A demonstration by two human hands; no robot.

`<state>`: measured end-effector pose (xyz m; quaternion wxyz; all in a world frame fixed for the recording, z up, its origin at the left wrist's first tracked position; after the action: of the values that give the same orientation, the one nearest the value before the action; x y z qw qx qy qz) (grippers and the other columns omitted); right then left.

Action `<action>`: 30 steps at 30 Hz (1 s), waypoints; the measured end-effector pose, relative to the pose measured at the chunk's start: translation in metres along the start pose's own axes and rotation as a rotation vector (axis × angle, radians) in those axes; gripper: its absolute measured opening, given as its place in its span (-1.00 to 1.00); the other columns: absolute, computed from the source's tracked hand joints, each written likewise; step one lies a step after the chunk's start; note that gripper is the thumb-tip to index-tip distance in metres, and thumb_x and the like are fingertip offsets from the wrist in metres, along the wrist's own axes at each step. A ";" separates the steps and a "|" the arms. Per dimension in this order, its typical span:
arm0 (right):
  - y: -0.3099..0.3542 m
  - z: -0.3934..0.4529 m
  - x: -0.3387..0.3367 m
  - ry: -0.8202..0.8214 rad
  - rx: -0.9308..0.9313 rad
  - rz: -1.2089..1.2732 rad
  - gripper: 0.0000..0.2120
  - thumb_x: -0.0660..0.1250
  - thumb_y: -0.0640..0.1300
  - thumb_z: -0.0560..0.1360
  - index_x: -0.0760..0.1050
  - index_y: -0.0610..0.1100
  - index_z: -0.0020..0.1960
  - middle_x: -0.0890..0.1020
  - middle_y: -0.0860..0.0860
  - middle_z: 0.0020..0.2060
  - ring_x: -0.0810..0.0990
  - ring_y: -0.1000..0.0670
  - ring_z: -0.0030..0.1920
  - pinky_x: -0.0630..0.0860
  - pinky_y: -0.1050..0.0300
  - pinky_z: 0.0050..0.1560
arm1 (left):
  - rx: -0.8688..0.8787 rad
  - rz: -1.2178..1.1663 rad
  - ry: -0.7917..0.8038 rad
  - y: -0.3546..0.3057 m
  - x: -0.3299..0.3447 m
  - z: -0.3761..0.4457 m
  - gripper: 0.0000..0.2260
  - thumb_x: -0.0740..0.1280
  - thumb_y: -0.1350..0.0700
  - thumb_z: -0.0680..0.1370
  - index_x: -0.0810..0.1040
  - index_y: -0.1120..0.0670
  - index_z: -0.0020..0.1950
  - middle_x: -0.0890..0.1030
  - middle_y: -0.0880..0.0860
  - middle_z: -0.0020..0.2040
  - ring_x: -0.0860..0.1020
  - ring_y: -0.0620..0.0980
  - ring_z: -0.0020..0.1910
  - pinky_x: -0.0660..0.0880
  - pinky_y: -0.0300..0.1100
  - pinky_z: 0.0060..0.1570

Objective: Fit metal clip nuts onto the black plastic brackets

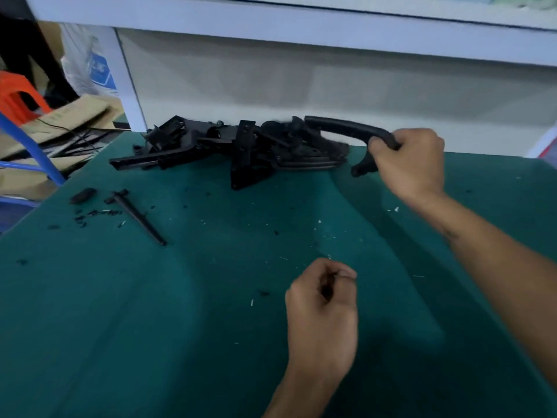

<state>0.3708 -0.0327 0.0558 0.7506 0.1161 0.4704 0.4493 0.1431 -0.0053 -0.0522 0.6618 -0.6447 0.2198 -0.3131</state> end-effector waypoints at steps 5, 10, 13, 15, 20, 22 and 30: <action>0.011 -0.049 -0.067 0.204 0.035 0.028 -0.75 0.39 -0.10 0.31 0.47 -0.17 -0.48 0.31 0.07 -0.63 0.19 0.05 -0.58 0.16 0.24 -0.56 | 0.166 0.182 -0.067 -0.014 0.002 -0.011 -0.85 0.35 0.11 0.54 0.51 -0.13 0.05 0.53 -0.12 -0.14 0.53 -0.16 -0.17 0.43 -0.34 -0.20; 0.035 -0.087 -0.099 0.579 -0.073 -0.169 -0.70 0.43 -0.05 0.31 0.48 -0.28 -0.39 0.32 0.02 -0.59 0.20 0.03 -0.56 0.15 0.14 -0.48 | 0.564 0.526 -0.147 -0.033 0.012 -0.030 -0.55 0.30 -0.10 0.53 0.38 0.00 0.39 0.27 -0.08 0.45 0.21 -0.04 0.48 0.13 -0.21 0.41; 0.048 -0.111 -0.103 0.842 -0.049 -0.160 -0.70 0.41 -0.11 0.34 0.39 -0.20 -0.46 0.30 -0.01 -0.58 0.21 0.00 -0.51 0.10 0.12 -0.48 | 0.672 0.727 -0.059 -0.034 0.020 -0.038 -0.43 0.14 -0.22 0.61 0.30 0.09 0.52 0.30 0.00 0.54 0.16 -0.01 0.58 0.03 0.05 0.52; 0.050 -0.120 -0.106 0.875 -0.008 -0.043 -0.68 0.42 -0.05 0.33 0.40 -0.15 -0.48 0.33 -0.01 -0.57 0.25 0.00 -0.50 0.14 0.12 -0.46 | 0.678 0.803 0.027 -0.033 0.023 -0.041 -0.41 0.06 -0.26 0.63 0.31 0.10 0.52 0.48 -0.03 0.41 0.39 -0.07 0.45 0.14 0.12 0.48; 0.034 -0.142 -0.108 0.642 0.289 0.555 -0.56 0.42 0.19 0.50 0.49 -0.09 -0.38 0.53 0.02 -0.54 0.42 0.06 -0.56 0.28 0.25 -0.50 | 0.520 0.694 0.035 -0.036 0.009 -0.035 -0.62 0.11 -0.32 0.62 0.47 -0.05 0.10 0.63 -0.11 -0.11 0.58 0.00 -0.16 0.48 -0.01 -0.25; 0.020 -0.161 -0.105 0.592 0.402 0.843 -0.57 0.35 0.20 0.55 0.51 -0.13 -0.28 0.60 -0.08 -0.39 0.50 0.03 -0.44 0.40 0.20 -0.42 | 0.427 0.587 0.092 -0.039 0.002 -0.025 -0.65 0.20 -0.21 0.64 0.49 0.04 -0.12 0.61 -0.03 -0.30 0.56 0.08 -0.30 0.48 0.05 -0.34; -0.048 -0.267 -0.129 0.789 0.142 0.471 -0.95 0.51 -0.15 0.47 0.69 -0.04 -0.07 0.69 0.02 -0.17 0.61 0.03 -0.20 0.53 0.17 -0.15 | -0.185 -0.362 0.403 -0.026 -0.027 -0.011 -0.89 0.27 0.31 0.63 0.38 0.13 -0.02 0.71 0.06 -0.07 0.68 0.11 -0.22 0.55 -0.13 -0.37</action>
<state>0.1617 -0.2273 -0.0362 0.3822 0.0911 0.7105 0.5838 0.1129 0.0059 -0.0305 0.4765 -0.6559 0.2556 -0.5267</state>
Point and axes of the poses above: each hand's wrist, its own z-axis towards the middle knuckle, its own x-axis out of the palm, y = z × x, the point moved 4 cm from there along z, towards the middle knuckle
